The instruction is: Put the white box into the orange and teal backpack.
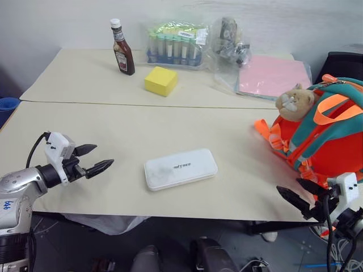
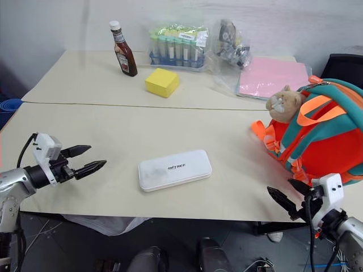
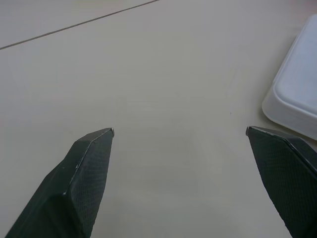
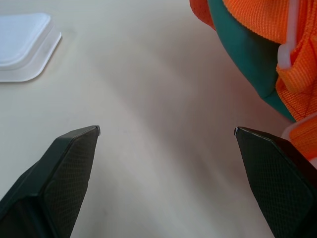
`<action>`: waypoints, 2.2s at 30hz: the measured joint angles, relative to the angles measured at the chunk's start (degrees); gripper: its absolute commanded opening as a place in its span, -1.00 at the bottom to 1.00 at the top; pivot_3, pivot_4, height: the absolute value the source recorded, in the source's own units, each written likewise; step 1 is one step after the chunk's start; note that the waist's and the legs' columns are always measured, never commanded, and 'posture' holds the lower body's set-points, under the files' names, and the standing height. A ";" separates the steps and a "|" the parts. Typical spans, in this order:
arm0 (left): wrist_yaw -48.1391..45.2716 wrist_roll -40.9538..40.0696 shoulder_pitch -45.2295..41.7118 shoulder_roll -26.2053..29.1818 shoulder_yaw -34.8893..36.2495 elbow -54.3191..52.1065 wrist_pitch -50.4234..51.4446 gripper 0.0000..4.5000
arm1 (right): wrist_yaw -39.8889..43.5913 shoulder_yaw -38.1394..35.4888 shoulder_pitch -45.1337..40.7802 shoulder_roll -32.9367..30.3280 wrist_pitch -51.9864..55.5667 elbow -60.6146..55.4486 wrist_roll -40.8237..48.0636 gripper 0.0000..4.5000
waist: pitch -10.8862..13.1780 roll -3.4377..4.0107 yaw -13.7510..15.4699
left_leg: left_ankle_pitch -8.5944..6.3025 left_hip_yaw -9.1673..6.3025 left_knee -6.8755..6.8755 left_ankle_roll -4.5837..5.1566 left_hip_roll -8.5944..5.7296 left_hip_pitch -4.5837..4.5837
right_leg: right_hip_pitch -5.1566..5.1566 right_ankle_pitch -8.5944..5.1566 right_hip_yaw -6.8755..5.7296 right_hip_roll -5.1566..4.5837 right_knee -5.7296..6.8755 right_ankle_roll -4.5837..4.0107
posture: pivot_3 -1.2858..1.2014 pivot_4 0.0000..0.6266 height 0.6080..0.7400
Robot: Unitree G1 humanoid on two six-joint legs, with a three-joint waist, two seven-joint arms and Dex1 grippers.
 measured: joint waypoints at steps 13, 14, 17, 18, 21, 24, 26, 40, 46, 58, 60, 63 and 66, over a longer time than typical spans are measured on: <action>1.10 1.16 2.51 0.55 -2.32 -3.84 1.05 1.00 | -0.89 4.84 -2.22 -0.02 -0.02 -0.70 -2.74 0.98 | 0.00 0.00 -0.93 | 0.01 0.01 -0.04 -0.05 0.02 0.01 | -0.02 0.00 0.01 0.00 -0.01 0.00 | 0.03 -0.52 1.00; 0.42 1.44 3.40 1.05 -3.08 -4.92 1.05 1.00 | -1.30 6.20 -3.14 0.00 0.06 -1.73 -3.05 0.98 | 0.00 0.00 -1.03 | 0.02 0.00 -0.05 -0.07 0.02 0.01 | -0.02 0.00 0.00 0.01 0.00 0.00 | 0.03 -0.52 1.00; -1.84 3.14 4.96 2.67 -7.35 -7.33 0.59 0.92 | -3.12 13.13 -8.82 0.88 0.33 -4.70 -4.30 0.99 | 0.00 0.02 -1.05 | 0.03 -0.01 -0.08 -0.08 0.02 0.05 | -0.02 0.00 0.00 0.02 0.03 0.00 | 0.03 -0.52 1.00; -2.17 4.11 4.92 2.70 -9.18 -7.42 0.32 0.82 | -3.75 16.24 -11.20 1.19 0.73 -5.03 -5.15 0.91 | 0.00 0.02 -0.96 | 0.04 -0.01 -0.08 -0.08 0.01 0.04 | -0.04 0.00 0.00 0.01 0.03 0.00 | 0.03 -0.52 1.00; -2.48 6.53 4.04 2.13 -13.83 -7.22 -0.72 0.47 | -5.66 23.87 -17.27 2.60 2.26 -4.58 -7.85 0.59 | 0.00 0.01 -0.88 | 0.04 -0.01 -0.07 -0.08 0.00 0.00 | -0.07 0.00 0.00 0.00 0.00 0.00 | 0.03 -0.52 1.00; -2.51 8.21 1.50 1.13 -16.94 -6.93 -1.44 0.04 | -6.06 30.06 -22.99 3.24 2.25 -2.63 -11.43 0.13 | 0.01 -0.01 -0.55 | 0.04 -0.01 -0.01 -0.07 -0.01 -0.09 | -0.13 0.00 -0.01 -0.01 -0.01 0.00 | 0.03 -0.52 1.00; -2.55 9.40 -0.10 0.80 -18.37 -6.69 -1.93 -0.26 | -6.08 33.29 -26.65 3.46 0.74 0.29 -14.41 -0.20 | 0.01 -0.01 -0.60 | 0.04 0.00 0.03 -0.07 -0.02 -0.11 | -0.14 0.00 -0.01 -0.02 -0.04 0.00 | 0.03 -0.52 1.00; -2.61 10.58 -7.14 -3.56 -22.13 -3.68 0.53 -0.99 | -6.15 36.52 -35.28 7.52 -0.63 10.89 -19.07 -0.99 | 0.01 -0.03 -0.72 | 0.05 0.00 0.07 -0.08 -0.01 -0.17 | -0.19 0.00 -0.04 -0.01 0.05 0.00 | 0.03 -0.52 1.00; -1.05 11.28 -11.65 -6.71 -22.11 2.40 0.78 -0.99 | -5.08 36.93 -33.42 6.45 3.10 6.10 -19.11 -0.99 | 0.01 -0.04 -0.63 | 0.08 -0.01 0.12 -0.14 0.00 -0.19 | -0.19 0.00 -0.05 -0.01 0.08 0.00 | 0.03 -0.52 1.00; -10.27 6.60 -19.25 -1.94 -19.53 13.83 8.11 -0.20 | -6.90 35.32 -31.16 6.29 5.95 2.68 -18.39 -1.00 | 0.01 -0.05 -0.73 | 0.15 0.00 0.14 -0.26 0.00 -0.19 | -0.24 0.00 -0.06 0.00 0.15 0.00 | 0.03 -0.52 1.00; -12.30 3.21 -21.40 -1.88 -18.75 14.05 13.19 0.08 | -6.90 35.30 -31.13 6.27 5.81 2.69 -18.52 -1.00 | 0.01 -0.06 -0.69 | 0.15 0.00 0.16 -0.26 -0.01 -0.20 | -0.24 0.00 -0.06 -0.01 0.15 0.00 | 0.03 -0.52 1.00; -13.17 0.40 -25.17 -1.15 -18.76 15.83 22.93 0.49 | -6.89 35.37 -31.17 6.26 4.91 2.68 -18.75 -1.00 | 0.01 -0.06 -0.59 | 0.14 -0.03 0.22 -0.25 -0.02 -0.25 | -0.24 0.00 -0.08 -0.01 0.15 0.00 | 0.03 -0.52 1.00; -17.58 -1.57 -25.19 2.18 -22.10 15.83 31.13 0.92 | -6.86 35.55 -30.82 6.25 4.73 2.68 -18.90 -1.00 | 0.01 -0.06 -1.06 | 0.15 0.00 0.18 -0.27 0.00 -0.25 | -0.28 0.00 -0.04 0.01 0.17 0.00 | 0.03 -0.52 1.00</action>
